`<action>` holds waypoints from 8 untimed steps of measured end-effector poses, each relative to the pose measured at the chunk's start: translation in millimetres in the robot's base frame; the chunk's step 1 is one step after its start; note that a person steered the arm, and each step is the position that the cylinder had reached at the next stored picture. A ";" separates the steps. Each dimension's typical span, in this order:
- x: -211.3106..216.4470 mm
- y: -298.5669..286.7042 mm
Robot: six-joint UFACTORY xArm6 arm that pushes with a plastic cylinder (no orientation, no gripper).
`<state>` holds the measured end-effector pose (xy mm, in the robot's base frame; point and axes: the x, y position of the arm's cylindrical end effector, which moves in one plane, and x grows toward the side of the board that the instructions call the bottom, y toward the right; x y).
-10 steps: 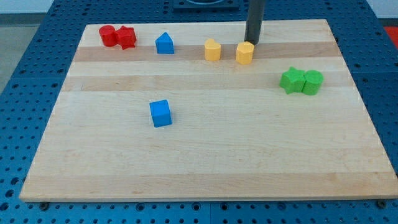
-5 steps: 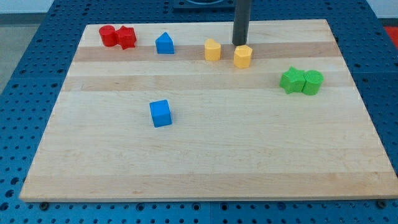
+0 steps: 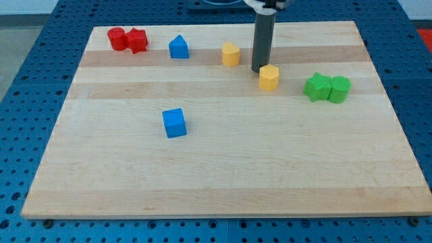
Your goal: Push yellow hexagon towards bottom right of the board
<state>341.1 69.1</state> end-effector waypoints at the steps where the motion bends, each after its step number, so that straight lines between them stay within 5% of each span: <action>1: 4.5 1.4; 8: 74.2 32.7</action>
<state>415.2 101.9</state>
